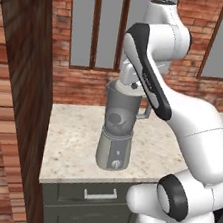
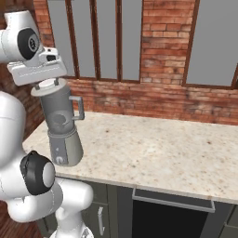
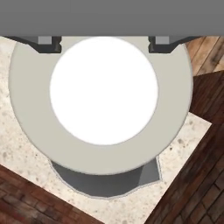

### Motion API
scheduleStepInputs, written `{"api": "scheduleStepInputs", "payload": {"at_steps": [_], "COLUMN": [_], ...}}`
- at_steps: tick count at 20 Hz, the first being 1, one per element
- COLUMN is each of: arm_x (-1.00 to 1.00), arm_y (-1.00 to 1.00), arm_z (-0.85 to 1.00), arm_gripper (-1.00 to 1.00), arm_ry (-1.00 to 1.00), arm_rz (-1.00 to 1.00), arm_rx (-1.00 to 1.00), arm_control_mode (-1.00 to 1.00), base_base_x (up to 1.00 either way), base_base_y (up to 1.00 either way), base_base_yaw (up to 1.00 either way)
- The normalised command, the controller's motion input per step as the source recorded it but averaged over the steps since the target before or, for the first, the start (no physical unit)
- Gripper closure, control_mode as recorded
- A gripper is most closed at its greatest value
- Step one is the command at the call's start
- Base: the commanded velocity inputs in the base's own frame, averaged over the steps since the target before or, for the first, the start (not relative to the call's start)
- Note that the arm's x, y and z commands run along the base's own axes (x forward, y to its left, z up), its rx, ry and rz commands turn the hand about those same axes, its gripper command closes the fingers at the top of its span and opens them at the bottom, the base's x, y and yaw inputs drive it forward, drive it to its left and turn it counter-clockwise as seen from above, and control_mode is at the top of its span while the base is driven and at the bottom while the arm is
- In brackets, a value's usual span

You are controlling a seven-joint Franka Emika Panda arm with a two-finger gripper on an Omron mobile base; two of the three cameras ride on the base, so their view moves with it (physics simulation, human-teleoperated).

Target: Open the blender lid, put the kiwi in the blender, close the lid, and start the blender.

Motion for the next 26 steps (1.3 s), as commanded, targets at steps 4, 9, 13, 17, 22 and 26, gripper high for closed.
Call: {"api": "scheduleStepInputs", "payload": {"at_steps": [4, 9, 13, 17, 22, 26], "arm_x": [0.0, 0.17, 0.15, 0.14, 0.14, 0.19], "arm_y": [0.0, 0.0, 0.0, 0.0, 0.0, 0.0], "arm_z": [-0.11, -0.01, -0.03, -0.1, -0.09, -0.01], "arm_gripper": [1.0, 1.0, 1.0, 1.0, 1.0, 1.0], "arm_ry": [0.0, 0.0, 0.0, 0.0, 0.0, 0.0], "arm_rz": [0.11, 0.04, 0.04, 0.05, 0.06, 0.06], "arm_rx": [0.0, 0.0, 0.0, 0.0, 0.0, 0.0], "arm_control_mode": [-1.0, -1.0, -1.0, -1.0, -1.0, -1.0], "base_base_x": [0.0, 0.0, 0.0, 0.0, 0.0, 0.0], "base_base_y": [0.0, 0.0, 0.0, 0.0, 0.0, 0.0], "base_base_yaw": [0.0, 0.0, 0.0, 0.0, 0.0, 0.0]}}
